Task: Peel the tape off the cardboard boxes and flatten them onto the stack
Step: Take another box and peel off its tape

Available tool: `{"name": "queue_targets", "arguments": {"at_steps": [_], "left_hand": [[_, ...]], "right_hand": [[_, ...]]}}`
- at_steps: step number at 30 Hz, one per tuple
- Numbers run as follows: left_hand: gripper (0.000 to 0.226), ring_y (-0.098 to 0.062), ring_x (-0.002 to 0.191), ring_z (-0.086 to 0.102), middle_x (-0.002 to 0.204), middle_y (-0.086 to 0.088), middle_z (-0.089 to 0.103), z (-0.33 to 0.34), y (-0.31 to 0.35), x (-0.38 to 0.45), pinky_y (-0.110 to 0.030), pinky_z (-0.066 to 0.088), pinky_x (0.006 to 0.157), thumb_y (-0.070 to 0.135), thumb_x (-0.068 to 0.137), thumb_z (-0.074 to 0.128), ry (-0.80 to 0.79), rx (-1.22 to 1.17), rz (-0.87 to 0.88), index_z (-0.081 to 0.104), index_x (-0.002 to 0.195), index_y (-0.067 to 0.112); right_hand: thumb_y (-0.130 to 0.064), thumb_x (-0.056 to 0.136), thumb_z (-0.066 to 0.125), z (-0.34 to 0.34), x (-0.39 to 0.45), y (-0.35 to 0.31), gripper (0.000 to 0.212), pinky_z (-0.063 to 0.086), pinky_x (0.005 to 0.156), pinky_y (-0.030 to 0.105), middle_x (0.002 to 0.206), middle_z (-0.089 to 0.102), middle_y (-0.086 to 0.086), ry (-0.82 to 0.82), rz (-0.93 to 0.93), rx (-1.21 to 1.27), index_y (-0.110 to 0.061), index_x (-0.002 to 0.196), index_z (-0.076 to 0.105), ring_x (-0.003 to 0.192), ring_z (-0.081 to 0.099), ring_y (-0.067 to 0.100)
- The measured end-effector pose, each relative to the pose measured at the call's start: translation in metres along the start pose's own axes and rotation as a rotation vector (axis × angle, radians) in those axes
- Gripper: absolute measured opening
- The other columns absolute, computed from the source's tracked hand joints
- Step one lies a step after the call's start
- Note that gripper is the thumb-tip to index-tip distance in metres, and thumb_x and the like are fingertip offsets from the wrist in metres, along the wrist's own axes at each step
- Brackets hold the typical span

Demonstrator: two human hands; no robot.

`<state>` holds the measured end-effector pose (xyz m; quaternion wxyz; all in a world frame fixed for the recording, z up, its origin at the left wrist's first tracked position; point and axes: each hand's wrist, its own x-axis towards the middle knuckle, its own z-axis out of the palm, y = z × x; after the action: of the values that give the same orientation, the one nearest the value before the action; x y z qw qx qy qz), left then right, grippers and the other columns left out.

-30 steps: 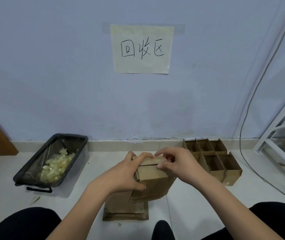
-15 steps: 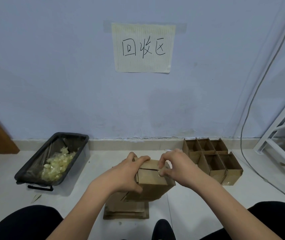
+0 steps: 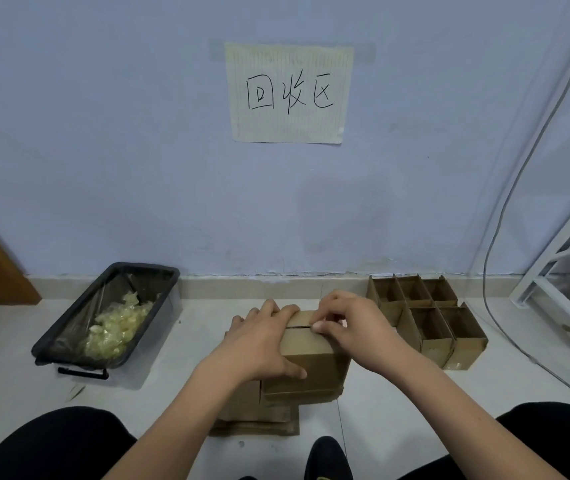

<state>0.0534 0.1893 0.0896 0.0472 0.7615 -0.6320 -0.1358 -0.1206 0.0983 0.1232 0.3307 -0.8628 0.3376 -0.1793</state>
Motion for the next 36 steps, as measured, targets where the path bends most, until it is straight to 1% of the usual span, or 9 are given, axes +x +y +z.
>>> {"name": "queue_targets", "arguments": {"at_steps": [7,10,14,16,18,21,26,31,36], "left_hand": [[0.106,-0.027,0.127,0.044,0.139,0.002,0.041,-0.007,-0.028,0.003,-0.048,0.036,0.107,0.065,0.067,0.081,0.007,0.023,-0.167,0.023,0.149,0.031],[0.106,-0.024,0.129,0.043,0.138,0.004,0.044,-0.007,-0.027,0.006,-0.046,0.033,0.109,0.062,0.066,0.083,0.004,0.001,-0.135,0.025,0.149,0.030],[0.105,-0.021,0.128,0.044,0.139,0.004,0.045,-0.003,-0.022,0.007,-0.040,0.034,0.112,0.054,0.068,0.086,-0.026,-0.016,-0.071,0.026,0.150,0.027],[0.103,-0.021,0.126,0.046,0.138,0.004,0.046,-0.002,-0.022,0.007,-0.039,0.036,0.111,0.054,0.068,0.086,-0.037,-0.016,-0.066,0.028,0.148,0.027],[0.103,-0.021,0.125,0.048,0.137,0.004,0.047,-0.002,-0.024,0.007,-0.039,0.038,0.109,0.055,0.067,0.086,-0.047,-0.016,-0.075,0.029,0.148,0.027],[0.104,-0.022,0.121,0.051,0.135,0.004,0.049,-0.002,-0.026,0.009,-0.038,0.043,0.106,0.056,0.066,0.086,-0.044,-0.033,-0.091,0.029,0.147,0.026],[0.103,-0.018,0.115,0.054,0.131,0.006,0.049,-0.003,-0.027,0.009,-0.036,0.053,0.097,0.051,0.065,0.089,-0.037,-0.117,-0.083,0.030,0.145,0.025],[0.103,-0.017,0.115,0.054,0.133,0.006,0.048,-0.003,-0.027,0.007,-0.035,0.054,0.096,0.051,0.065,0.090,-0.034,-0.123,-0.073,0.031,0.145,0.026],[0.105,-0.018,0.117,0.054,0.135,0.005,0.048,-0.004,-0.028,0.005,-0.036,0.053,0.096,0.052,0.065,0.089,-0.035,-0.113,-0.076,0.029,0.147,0.025]], "right_hand": [[-0.019,0.095,0.066,-0.025,0.001,0.005,0.007,0.051,0.088,0.028,0.107,0.064,-0.012,0.250,0.068,0.268,-0.022,0.089,0.065,0.099,0.062,0.004],[-0.021,0.095,0.066,-0.029,-0.001,0.006,0.006,0.051,0.092,0.033,0.117,0.062,-0.019,0.210,0.072,0.309,-0.022,0.089,0.065,0.102,0.062,0.007],[-0.030,0.088,0.074,-0.026,-0.003,0.005,0.008,0.036,0.091,0.015,0.111,0.065,-0.028,0.115,0.034,0.131,-0.031,0.081,0.070,0.113,0.046,-0.005],[-0.027,0.087,0.075,-0.027,-0.002,0.006,0.004,0.038,0.081,0.010,0.098,0.069,-0.019,0.093,0.061,0.103,-0.027,0.083,0.073,0.099,0.052,-0.007],[-0.021,0.089,0.073,-0.025,-0.002,0.007,0.004,0.046,0.077,0.017,0.087,0.069,-0.011,0.076,0.074,0.145,-0.025,0.086,0.073,0.081,0.059,-0.001],[-0.020,0.093,0.067,-0.026,-0.001,0.005,0.007,0.050,0.084,0.021,0.093,0.070,-0.011,0.096,0.065,0.139,-0.026,0.095,0.071,0.088,0.064,0.002],[-0.013,0.095,0.060,-0.032,-0.003,0.002,0.049,0.050,0.070,0.016,0.097,0.058,-0.008,0.033,0.055,0.143,-0.049,0.129,0.057,0.081,0.061,0.009],[-0.016,0.093,0.063,-0.031,-0.003,0.003,0.022,0.051,0.065,0.012,0.103,0.054,-0.010,0.014,0.093,0.026,-0.034,0.098,0.076,0.077,0.059,0.000],[-0.013,0.088,0.073,-0.030,-0.006,-0.001,0.005,0.058,0.082,0.042,0.088,0.074,-0.001,0.023,0.177,0.140,-0.017,0.088,0.075,0.073,0.073,0.004]]}}
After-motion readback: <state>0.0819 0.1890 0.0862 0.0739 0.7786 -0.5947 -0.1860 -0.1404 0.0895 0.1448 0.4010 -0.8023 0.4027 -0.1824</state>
